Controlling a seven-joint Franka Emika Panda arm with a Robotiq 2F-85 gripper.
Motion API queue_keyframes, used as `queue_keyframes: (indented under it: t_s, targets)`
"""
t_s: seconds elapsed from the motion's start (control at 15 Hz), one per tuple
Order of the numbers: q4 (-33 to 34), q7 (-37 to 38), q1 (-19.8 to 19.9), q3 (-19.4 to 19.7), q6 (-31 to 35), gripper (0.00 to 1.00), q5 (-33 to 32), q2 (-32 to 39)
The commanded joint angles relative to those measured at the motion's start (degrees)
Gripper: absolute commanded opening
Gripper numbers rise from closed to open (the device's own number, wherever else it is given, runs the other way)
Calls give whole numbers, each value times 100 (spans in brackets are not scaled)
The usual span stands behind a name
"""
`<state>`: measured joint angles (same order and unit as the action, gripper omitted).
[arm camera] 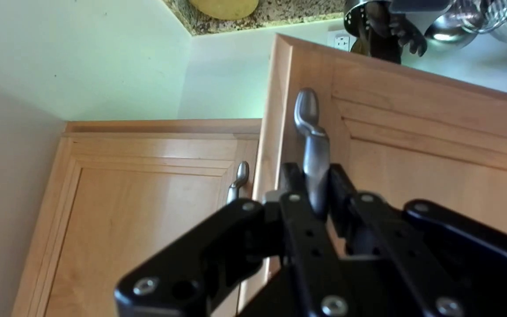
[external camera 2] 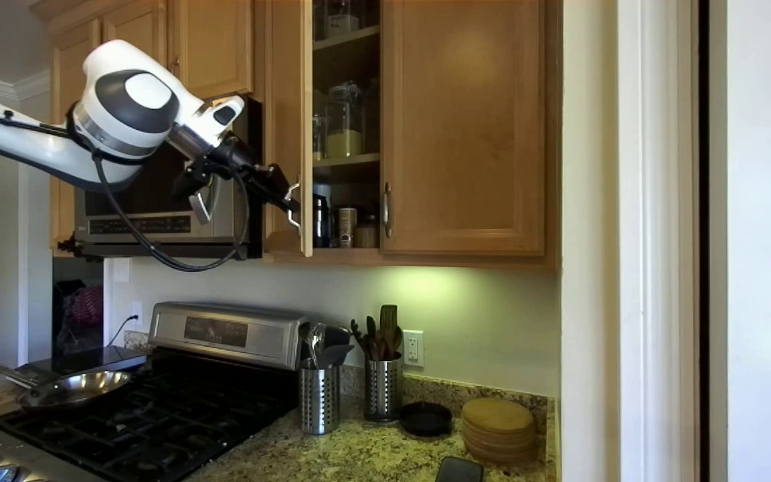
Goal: Open the top left cabinet door then remove the brown bottle out of the cabinet and close the left cabinet door
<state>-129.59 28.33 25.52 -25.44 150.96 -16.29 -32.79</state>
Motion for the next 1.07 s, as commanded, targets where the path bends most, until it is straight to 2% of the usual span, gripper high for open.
queue_keyframes:
  t_s: [0.0, 0.13, 0.2, 0.27, 0.4, 0.67, 0.87, 1.0]
  targets:
    - [-308, -196, -1212, 227, -294, 10, 219, -391]
    - [-381, -289, -1577, 412, -526, 10, 315, -607]
    - [-409, -340, -1750, 483, -624, 17, 372, -700]
    - [-442, -431, -1906, 548, -693, 43, 405, -783]
    - [-480, -521, -2095, 578, -922, 47, 442, -903]
    - [-503, -780, -2542, 698, -1380, 73, 801, -866]
    - [-486, -828, -2621, 684, -1861, 94, 929, -868]
    - [-452, -834, -2604, 675, -2255, 100, 933, -881]
